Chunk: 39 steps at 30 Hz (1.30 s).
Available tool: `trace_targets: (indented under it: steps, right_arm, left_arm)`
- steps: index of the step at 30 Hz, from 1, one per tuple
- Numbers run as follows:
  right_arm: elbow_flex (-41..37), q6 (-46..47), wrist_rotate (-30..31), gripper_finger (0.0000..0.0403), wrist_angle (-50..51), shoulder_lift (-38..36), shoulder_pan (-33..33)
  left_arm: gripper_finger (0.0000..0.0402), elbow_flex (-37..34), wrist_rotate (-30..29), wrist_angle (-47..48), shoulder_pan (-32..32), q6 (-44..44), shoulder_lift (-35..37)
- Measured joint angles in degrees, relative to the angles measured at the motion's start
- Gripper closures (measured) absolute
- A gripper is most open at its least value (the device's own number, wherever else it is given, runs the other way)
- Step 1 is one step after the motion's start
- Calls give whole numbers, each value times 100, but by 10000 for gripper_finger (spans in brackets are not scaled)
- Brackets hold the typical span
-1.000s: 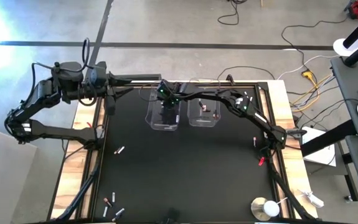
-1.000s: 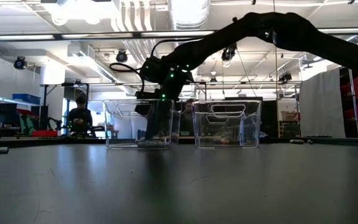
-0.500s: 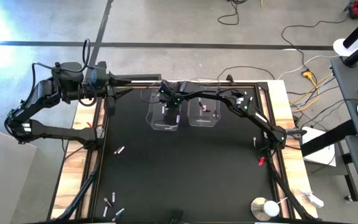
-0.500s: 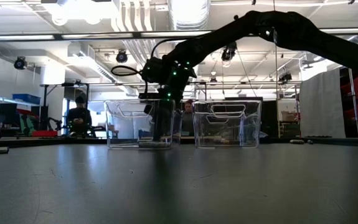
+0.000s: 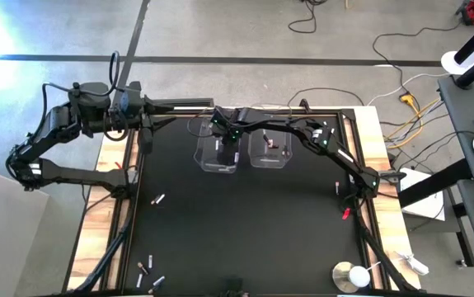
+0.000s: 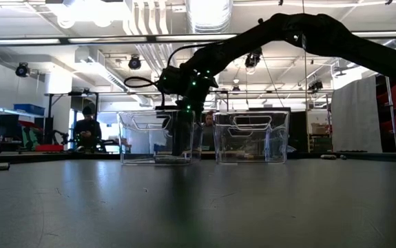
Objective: Sort batteries
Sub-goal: Put the white battery into the left transparent bin, then put the black battery into the right transparent bin
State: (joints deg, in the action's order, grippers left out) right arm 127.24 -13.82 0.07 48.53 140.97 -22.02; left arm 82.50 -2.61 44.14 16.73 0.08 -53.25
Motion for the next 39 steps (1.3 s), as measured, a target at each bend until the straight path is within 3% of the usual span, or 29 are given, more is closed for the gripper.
trace_targets:
  steps: [8,14,22,30,35,39]
  right_arm:
    - [-6,358,-2,258,-24,-459,7]
    - [7,419,-41,242,149,-1091,101]
    - [6,610,-1091,254,1222,-1344,315]
    - [-2,982,-574,281,2289,-1605,688]
    - [-4,1154,271,286,2696,-1822,834]
    - [-17,984,24,278,2304,-1848,832]
  left_arm:
    - [283,0,1,-3,0,38,37]
    - [283,0,2,-54,0,168,19]
    - [283,-2,1,-105,0,213,16]
    - [283,-2,0,-85,0,278,52]
    - [283,-2,0,-87,0,409,46]
    - [283,-2,-2,-86,0,431,33]
